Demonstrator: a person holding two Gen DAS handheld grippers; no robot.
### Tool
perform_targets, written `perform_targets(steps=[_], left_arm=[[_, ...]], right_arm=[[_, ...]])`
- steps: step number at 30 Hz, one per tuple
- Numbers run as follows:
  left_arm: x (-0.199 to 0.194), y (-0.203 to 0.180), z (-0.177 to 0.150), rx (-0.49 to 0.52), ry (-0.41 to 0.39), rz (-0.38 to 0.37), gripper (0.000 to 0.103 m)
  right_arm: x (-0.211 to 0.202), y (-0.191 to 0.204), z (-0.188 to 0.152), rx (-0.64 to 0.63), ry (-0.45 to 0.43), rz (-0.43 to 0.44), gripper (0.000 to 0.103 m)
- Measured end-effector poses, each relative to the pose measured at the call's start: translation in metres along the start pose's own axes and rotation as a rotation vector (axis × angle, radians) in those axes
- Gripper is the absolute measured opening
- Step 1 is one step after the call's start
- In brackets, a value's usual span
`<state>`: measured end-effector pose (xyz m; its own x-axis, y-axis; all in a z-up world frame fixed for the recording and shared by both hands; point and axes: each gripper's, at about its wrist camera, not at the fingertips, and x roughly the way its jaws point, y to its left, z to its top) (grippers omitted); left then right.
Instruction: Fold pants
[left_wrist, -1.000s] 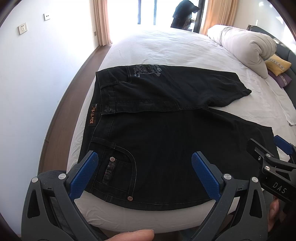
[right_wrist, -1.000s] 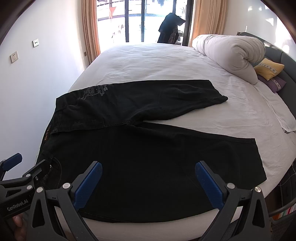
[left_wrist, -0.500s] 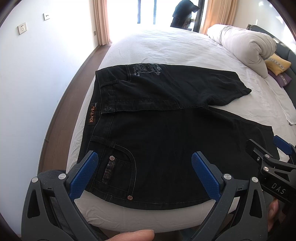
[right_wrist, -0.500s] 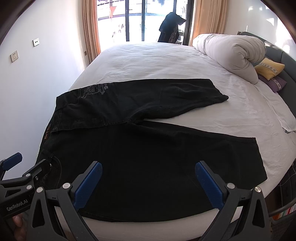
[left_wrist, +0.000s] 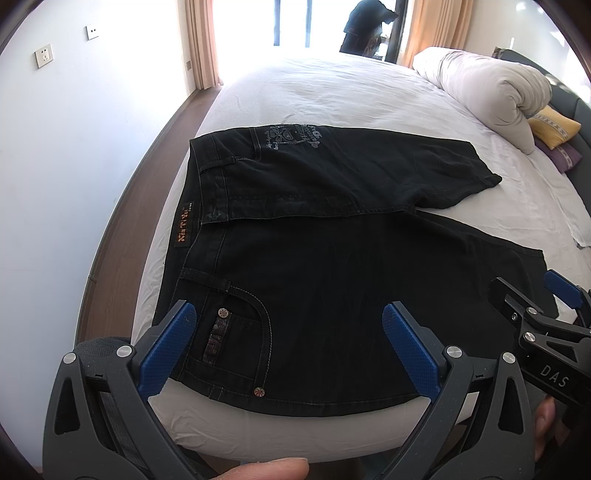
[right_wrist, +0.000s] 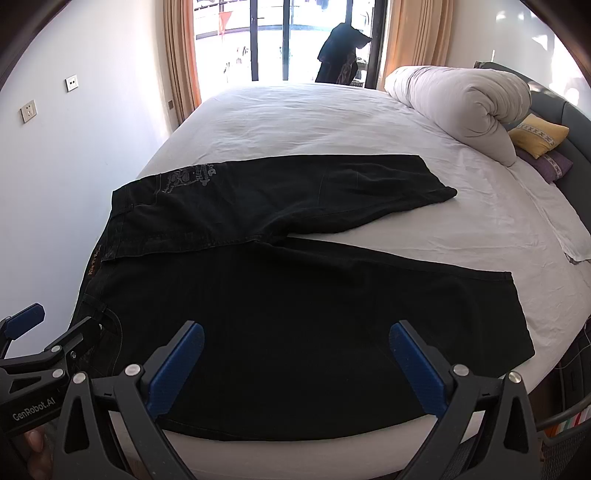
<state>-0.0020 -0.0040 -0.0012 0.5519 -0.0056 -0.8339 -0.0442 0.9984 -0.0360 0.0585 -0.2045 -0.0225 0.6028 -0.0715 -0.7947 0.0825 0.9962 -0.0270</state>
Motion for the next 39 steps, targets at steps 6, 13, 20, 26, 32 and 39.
perform_targets(steps=[6,13,20,26,32,39], left_arm=[[0.0002,-0.0001,0.0001,0.0,0.001,-0.001,0.103],[0.0005,-0.0002,0.0003,0.0,0.002,-0.001,0.103],[0.0006,0.0,0.0003,0.0,0.003,0.0,0.103],[0.0013,-0.0005,0.0001,-0.001,0.004,-0.001,0.103],[0.0023,-0.0008,0.0004,-0.001,0.006,0.0,0.103],[0.0036,-0.0015,-0.0005,-0.005,0.006,-0.003,0.103]], right_arm=[[0.0001,0.0001,0.0005,0.001,0.001,0.0,0.103],[0.0013,0.0008,-0.0025,0.0,0.003,0.001,0.103],[0.0034,0.001,-0.0073,-0.001,0.007,0.002,0.103],[0.0038,0.001,-0.0074,-0.002,0.01,0.002,0.103],[0.0038,0.0012,-0.0087,-0.003,0.012,0.003,0.103],[0.0061,0.0023,-0.0068,-0.006,0.024,0.003,0.103]])
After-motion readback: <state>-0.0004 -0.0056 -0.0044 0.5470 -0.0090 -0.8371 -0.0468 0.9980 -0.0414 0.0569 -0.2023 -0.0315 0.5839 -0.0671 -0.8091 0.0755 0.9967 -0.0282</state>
